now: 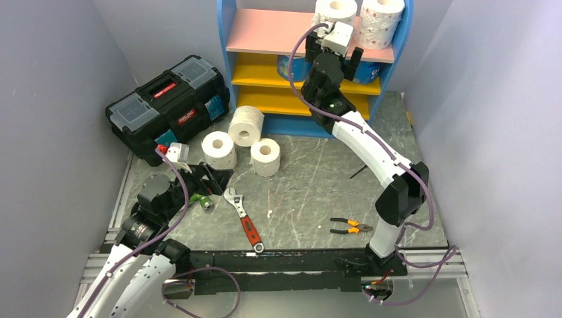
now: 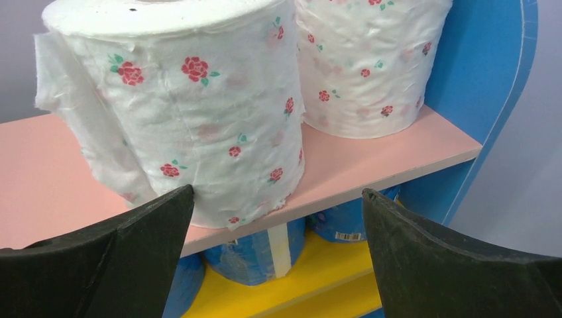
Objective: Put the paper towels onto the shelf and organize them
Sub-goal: Adjust the paper towel on the shelf.
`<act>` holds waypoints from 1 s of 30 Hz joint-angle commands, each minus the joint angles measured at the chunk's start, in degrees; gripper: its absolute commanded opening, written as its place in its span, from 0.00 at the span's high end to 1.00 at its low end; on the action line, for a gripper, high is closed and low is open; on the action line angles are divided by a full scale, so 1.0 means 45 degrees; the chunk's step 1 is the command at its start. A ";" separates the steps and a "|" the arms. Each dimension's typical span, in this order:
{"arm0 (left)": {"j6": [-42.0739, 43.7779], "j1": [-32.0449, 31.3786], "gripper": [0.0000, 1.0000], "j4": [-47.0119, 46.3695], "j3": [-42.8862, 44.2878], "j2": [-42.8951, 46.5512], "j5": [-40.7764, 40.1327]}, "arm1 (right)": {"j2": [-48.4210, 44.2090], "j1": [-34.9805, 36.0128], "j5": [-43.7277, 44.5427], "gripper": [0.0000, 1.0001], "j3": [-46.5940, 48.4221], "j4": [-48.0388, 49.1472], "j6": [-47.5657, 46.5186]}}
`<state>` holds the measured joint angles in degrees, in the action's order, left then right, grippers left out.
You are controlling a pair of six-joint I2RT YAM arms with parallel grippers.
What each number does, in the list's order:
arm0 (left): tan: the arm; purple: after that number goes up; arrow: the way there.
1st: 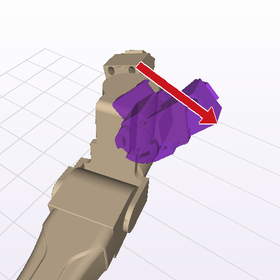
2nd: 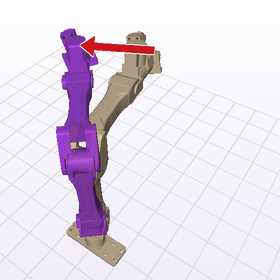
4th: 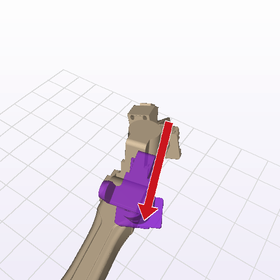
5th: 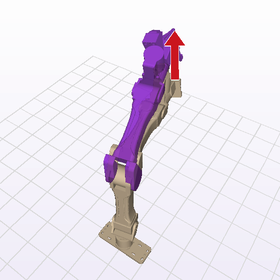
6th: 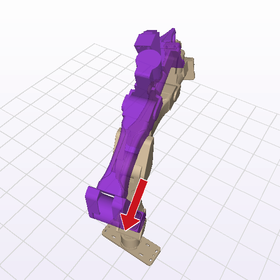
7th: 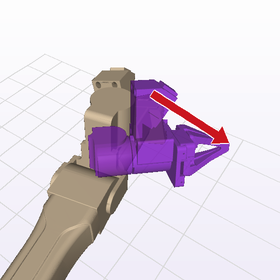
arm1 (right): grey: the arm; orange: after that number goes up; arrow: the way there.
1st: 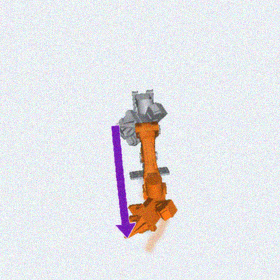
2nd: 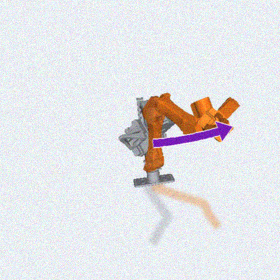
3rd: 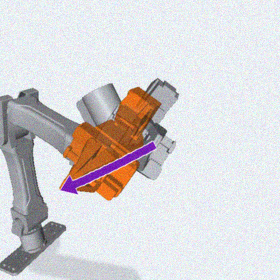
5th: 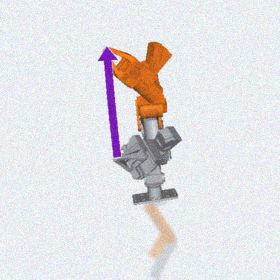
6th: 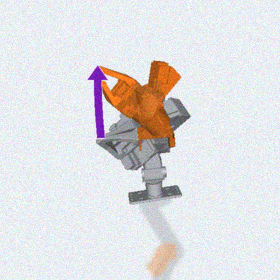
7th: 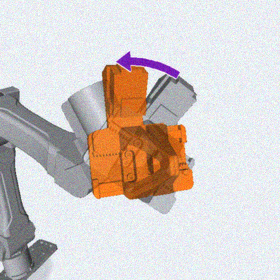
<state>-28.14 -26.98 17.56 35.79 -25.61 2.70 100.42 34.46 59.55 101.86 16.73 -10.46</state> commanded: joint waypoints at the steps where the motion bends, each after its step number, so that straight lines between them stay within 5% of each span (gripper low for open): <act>1: 0.0090 -0.0009 0.01 -0.0086 0.0202 -0.0245 0.0183 | 0.0252 -0.0233 -0.0050 0.00 0.0860 0.0794 -0.0156; 30: -0.0121 -0.0007 0.01 -0.0479 0.0216 -0.1139 0.0590 | 0.2062 -0.1199 -0.0409 0.02 0.3689 -0.0900 0.0376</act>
<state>-28.25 -26.98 17.87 35.81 -30.63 4.34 108.88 30.09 57.80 115.07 13.85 -9.30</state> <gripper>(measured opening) 0.994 0.987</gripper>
